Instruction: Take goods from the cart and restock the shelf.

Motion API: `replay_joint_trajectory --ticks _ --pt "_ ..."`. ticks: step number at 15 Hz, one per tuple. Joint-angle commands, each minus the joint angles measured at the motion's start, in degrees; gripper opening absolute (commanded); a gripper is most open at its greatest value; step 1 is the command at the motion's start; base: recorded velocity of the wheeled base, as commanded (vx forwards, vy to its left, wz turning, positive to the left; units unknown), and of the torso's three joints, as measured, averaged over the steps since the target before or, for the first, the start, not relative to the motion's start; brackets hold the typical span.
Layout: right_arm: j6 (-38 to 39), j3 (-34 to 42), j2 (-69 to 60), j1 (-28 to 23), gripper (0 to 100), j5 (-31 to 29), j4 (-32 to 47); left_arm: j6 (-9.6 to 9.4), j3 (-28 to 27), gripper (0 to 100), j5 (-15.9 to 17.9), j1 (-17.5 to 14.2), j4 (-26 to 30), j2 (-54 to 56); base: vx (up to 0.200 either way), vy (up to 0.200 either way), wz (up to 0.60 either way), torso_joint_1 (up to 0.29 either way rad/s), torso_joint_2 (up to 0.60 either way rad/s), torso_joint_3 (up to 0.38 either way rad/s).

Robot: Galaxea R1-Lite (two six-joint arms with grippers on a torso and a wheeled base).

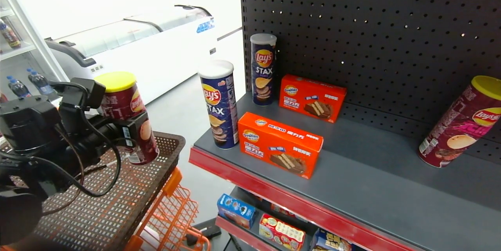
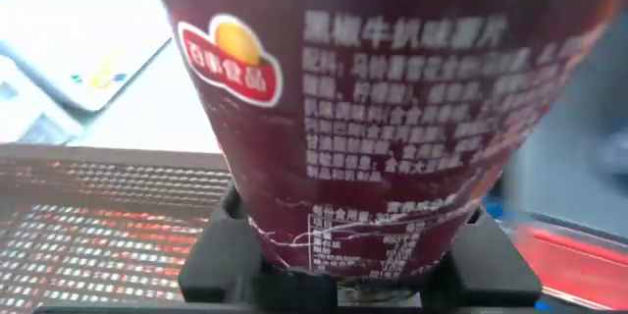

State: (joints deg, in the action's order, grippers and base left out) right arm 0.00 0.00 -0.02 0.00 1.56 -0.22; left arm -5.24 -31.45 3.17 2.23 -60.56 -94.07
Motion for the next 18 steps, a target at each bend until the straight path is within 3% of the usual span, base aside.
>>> replay_joint_trajectory --ticks 1,2,3,5,8,10,11,14,18 --pt "0.00 0.00 0.02 0.00 100 0.02 -0.04 3.22 1.13 0 -0.18 6.12 8.44 13.22 0.000 0.000 0.00 0.000 0.00 0.000" --pt "0.00 0.00 0.02 0.00 100 0.02 -0.04 4.10 0.25 0 -0.44 6.56 12.05 15.32 0.000 0.000 0.00 0.000 0.00 0.000" --pt "0.00 0.00 0.02 0.00 100 0.02 -0.04 2.78 1.22 0 0.17 6.38 12.84 15.59 0.000 0.000 0.00 0.000 0.00 0.000" --pt "0.00 0.00 0.02 0.00 100 0.02 -0.04 3.92 3.85 0 2.19 8.14 11.34 16.12 0.000 0.000 0.00 0.000 0.00 0.000" --pt "0.00 0.00 0.02 0.00 100 0.02 -0.04 3.92 5.08 0 2.72 10.07 7.30 16.12 0.000 0.000 0.00 0.000 0.00 0.000" --pt "0.00 0.00 0.02 0.00 100 0.02 -0.04 4.10 6.40 0 5.53 12.18 6.07 16.38 0.000 0.000 0.00 0.000 0.00 0.000" --pt "0.00 0.00 0.02 0.00 100 0.02 -0.04 4.19 6.84 0 10.01 12.01 4.14 16.29 0.000 0.000 0.00 0.000 0.00 0.000" --pt "0.00 0.00 0.02 0.00 100 0.02 -0.04 4.19 6.49 0 11.42 12.62 2.91 16.20 0.000 0.000 0.00 0.000 0.00 0.000" --pt "0.00 0.00 0.02 0.00 100 0.02 -0.04 4.19 6.67 0 11.42 20.71 3.43 16.91 0.000 0.000 0.00 0.000 0.00 0.000"
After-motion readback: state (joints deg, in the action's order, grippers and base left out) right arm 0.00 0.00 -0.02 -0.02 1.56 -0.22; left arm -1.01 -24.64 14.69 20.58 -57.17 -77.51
